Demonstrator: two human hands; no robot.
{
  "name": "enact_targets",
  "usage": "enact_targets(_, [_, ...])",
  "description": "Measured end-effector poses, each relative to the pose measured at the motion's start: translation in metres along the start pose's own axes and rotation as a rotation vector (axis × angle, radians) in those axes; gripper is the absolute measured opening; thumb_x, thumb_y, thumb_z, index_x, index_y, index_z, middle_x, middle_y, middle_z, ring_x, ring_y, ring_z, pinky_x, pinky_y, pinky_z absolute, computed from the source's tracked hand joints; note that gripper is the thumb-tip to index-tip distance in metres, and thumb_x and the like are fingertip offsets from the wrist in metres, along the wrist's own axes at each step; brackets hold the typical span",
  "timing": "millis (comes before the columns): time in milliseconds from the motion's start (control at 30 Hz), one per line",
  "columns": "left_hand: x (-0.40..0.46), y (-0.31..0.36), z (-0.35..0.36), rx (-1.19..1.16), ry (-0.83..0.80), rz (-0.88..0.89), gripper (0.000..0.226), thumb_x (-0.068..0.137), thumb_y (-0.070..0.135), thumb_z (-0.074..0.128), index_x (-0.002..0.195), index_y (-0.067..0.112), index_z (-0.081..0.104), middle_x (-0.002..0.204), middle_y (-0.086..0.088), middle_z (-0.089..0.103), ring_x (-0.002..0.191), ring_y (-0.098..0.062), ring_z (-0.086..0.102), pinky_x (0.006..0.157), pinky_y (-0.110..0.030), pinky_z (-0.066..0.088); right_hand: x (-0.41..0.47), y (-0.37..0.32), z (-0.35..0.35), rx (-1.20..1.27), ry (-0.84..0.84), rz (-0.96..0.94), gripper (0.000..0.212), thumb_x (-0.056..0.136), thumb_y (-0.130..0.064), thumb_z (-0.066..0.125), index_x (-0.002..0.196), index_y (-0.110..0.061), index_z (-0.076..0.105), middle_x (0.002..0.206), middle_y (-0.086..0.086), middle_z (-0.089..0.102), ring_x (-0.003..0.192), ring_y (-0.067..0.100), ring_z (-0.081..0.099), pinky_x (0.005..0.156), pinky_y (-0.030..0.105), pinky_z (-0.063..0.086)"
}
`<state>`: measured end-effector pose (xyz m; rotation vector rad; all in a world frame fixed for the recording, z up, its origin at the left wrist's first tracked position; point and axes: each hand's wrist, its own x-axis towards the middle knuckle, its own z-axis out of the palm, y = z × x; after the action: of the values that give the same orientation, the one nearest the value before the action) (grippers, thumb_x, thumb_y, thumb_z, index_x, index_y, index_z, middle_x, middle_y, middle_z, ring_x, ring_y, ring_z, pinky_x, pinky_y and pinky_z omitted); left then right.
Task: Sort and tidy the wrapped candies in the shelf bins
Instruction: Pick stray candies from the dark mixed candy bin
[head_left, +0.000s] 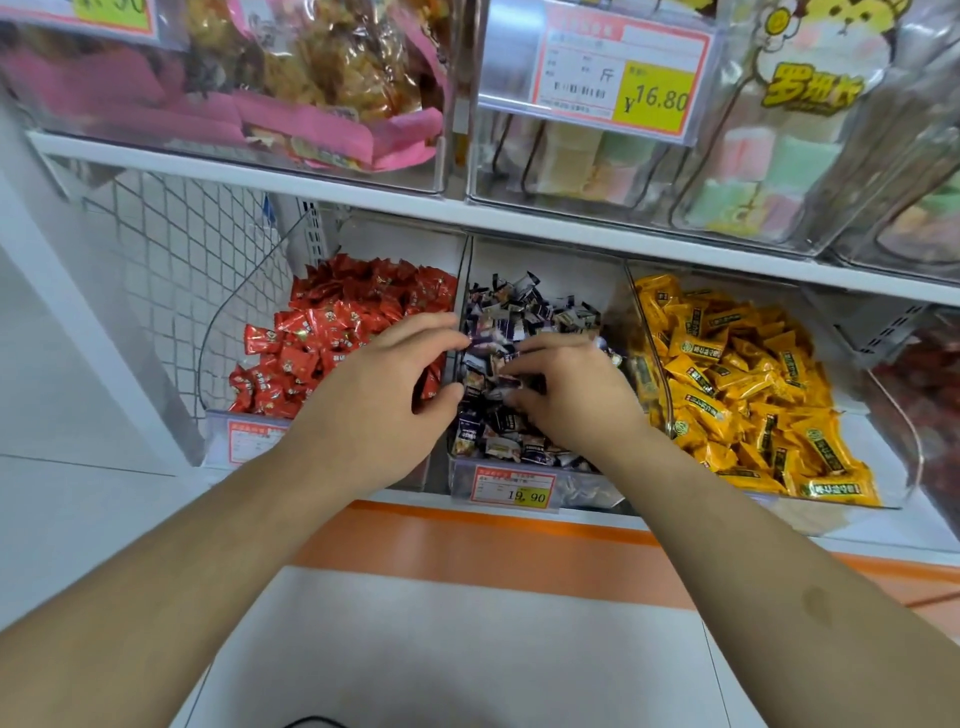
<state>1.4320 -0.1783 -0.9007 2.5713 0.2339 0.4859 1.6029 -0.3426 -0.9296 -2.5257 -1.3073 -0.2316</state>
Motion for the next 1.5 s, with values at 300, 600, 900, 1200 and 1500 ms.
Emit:
enact_targets(300, [0.000,-0.001,0.000,-0.014,-0.005,0.003,0.044,0.099,0.038,0.060,0.142,0.038,0.054,0.156,0.032,0.034,0.137,-0.001,0.046,0.109,-0.021,0.035,0.002,0.018,-0.011,-0.042,0.138,0.064,0.010,0.092,-0.017,0.070,0.089,-0.018,0.080,0.101,-0.003,0.075,0.097,0.021,0.066,0.100,0.039,0.051])
enact_targets(600, [0.001,0.001,0.002,-0.006,0.007,-0.007,0.042,0.099,0.034,0.061,0.140,0.037,0.055,0.156,0.030,0.035,0.135,-0.002,0.047,0.104,-0.017,0.034,-0.004,-0.027,0.004,0.093,-0.177,-0.008,0.061,0.075,-0.065,0.081,0.129,-0.039,0.071,0.135,-0.015,0.062,0.131,0.012,0.047,0.108,0.035,0.043])
enact_targets(900, [0.001,-0.001,0.001,0.011,0.003,-0.005,0.042,0.099,0.036,0.061,0.141,0.039,0.054,0.157,0.032,0.033,0.139,-0.001,0.044,0.106,-0.019,0.033,-0.001,0.003,0.010,0.086,-0.027,0.058,0.031,0.080,-0.042,0.086,0.110,-0.036,0.080,0.106,-0.009,0.069,0.106,0.020,0.053,0.091,0.038,0.050])
enact_targets(1200, [0.000,-0.003,0.002,-0.001,0.009,0.004,0.042,0.099,0.037,0.061,0.140,0.040,0.054,0.156,0.033,0.033,0.137,0.000,0.045,0.106,-0.019,0.032,0.002,0.016,-0.002,-0.081,0.150,0.134,0.021,0.088,-0.029,0.079,0.109,-0.026,0.081,0.114,0.001,0.072,0.109,0.026,0.056,0.097,0.036,0.045])
enact_targets(1500, [0.001,-0.002,0.005,-0.014,0.031,0.009,0.042,0.098,0.035,0.062,0.140,0.038,0.056,0.154,0.032,0.035,0.133,0.002,0.048,0.105,-0.017,0.036,0.000,-0.022,-0.055,0.745,-0.610,0.250,0.042,0.101,-0.003,0.046,0.118,-0.024,0.078,0.112,-0.008,0.078,0.094,0.009,0.075,0.083,0.036,0.062])
